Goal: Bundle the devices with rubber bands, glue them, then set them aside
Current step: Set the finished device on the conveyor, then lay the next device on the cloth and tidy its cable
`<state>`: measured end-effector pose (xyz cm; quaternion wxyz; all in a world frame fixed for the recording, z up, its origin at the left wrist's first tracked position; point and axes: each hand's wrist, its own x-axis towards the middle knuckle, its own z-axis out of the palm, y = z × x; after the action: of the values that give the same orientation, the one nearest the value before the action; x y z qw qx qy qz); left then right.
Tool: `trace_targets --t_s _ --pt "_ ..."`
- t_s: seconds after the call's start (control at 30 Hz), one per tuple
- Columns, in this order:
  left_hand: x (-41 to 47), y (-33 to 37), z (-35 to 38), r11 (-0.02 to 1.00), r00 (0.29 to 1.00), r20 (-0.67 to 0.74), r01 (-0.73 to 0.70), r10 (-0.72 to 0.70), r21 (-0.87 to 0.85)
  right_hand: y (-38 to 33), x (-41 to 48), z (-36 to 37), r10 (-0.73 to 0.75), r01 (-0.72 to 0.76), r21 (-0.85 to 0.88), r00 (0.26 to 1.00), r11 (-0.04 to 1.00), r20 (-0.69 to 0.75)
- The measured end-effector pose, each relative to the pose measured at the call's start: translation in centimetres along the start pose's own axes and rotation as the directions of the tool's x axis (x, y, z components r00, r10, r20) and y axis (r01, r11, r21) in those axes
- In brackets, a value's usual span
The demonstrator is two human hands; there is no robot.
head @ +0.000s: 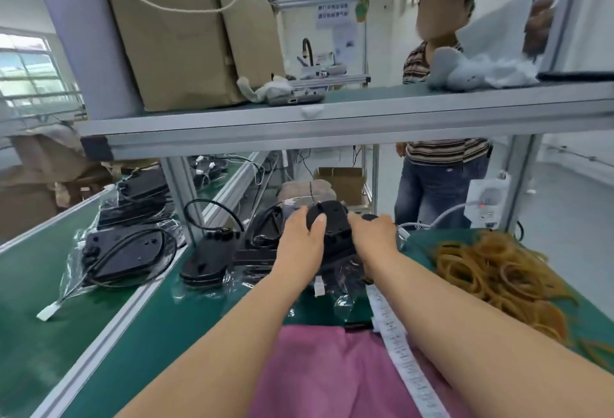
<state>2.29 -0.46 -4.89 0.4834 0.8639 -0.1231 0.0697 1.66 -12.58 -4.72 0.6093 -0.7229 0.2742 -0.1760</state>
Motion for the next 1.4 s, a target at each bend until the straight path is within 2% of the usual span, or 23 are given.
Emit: trace_targets --t_s 0.13,0.33,0.43,0.57,0.63,0.77,0.93,1.07,1.17,1.27,1.33,1.4 --pt "1.2 -0.3 1.4 0.992 0.999 0.038 -0.029 0.025 0.124 0.1 1.4 0.6 0.049 -0.046 -0.045 0.997 0.998 0.063" --pt "0.9 -0.5 2.7 0.948 0.996 0.087 -0.052 0.025 0.313 0.4 1.5 2.1 0.034 0.015 -0.374 0.992 0.927 0.124" --pt "0.5 -0.6 2.7 0.958 0.997 0.079 -0.045 0.024 0.283 0.6 1.0 2.0 0.029 0.037 -0.42 0.988 0.907 0.15" --pt "-0.4 -0.9 2.9 0.988 0.999 0.033 -0.036 0.031 0.15 0.7 0.3 1.6 -0.013 0.078 -0.404 0.987 0.912 0.16" --pt "-1.1 -1.1 3.0 0.996 0.999 0.02 -0.047 0.046 0.069 1.0 -0.1 1.4 -0.052 0.099 -0.345 0.988 0.933 0.144" --pt "-3.0 -1.4 3.0 0.997 0.997 0.004 -0.079 0.079 -0.021 1.9 -1.5 0.8 -0.144 0.154 -0.089 0.983 0.984 0.111" --pt "-5.1 -1.2 2.4 0.984 0.989 -0.039 -0.144 0.141 -0.103 2.1 -3.2 -0.4 -0.182 0.166 0.137 0.977 0.977 0.115" --pt "-7.2 0.1 1.5 0.964 0.973 -0.099 -0.22 0.206 -0.152 1.5 -4.9 -2.1 -0.231 0.203 0.212 0.966 0.956 0.114" --pt "-8.8 0.8 -0.3 0.952 0.951 -0.212 -0.261 0.225 -0.16 1.0 -7.1 -3.8 -0.275 0.237 0.289 0.956 0.928 0.1" --pt "-9.9 0.4 -2.8 0.956 0.945 -0.326 -0.124 0.031 -0.267 1.2 -10.4 -5.7 -0.293 0.235 0.358 0.949 0.904 0.119" --pt "-10.8 -0.1 -4.1 0.903 0.96 -0.239 0.027 -0.142 -0.43 1.8 -12.9 -6.6 -0.281 0.208 0.384 0.948 0.9 0.146" --pt "-11.9 -0.7 -4.8 0.77 0.972 -0.078 0.125 -0.221 -0.626 2.9 -15.2 -7.1 -0.243 0.149 0.419 0.953 0.896 0.181"
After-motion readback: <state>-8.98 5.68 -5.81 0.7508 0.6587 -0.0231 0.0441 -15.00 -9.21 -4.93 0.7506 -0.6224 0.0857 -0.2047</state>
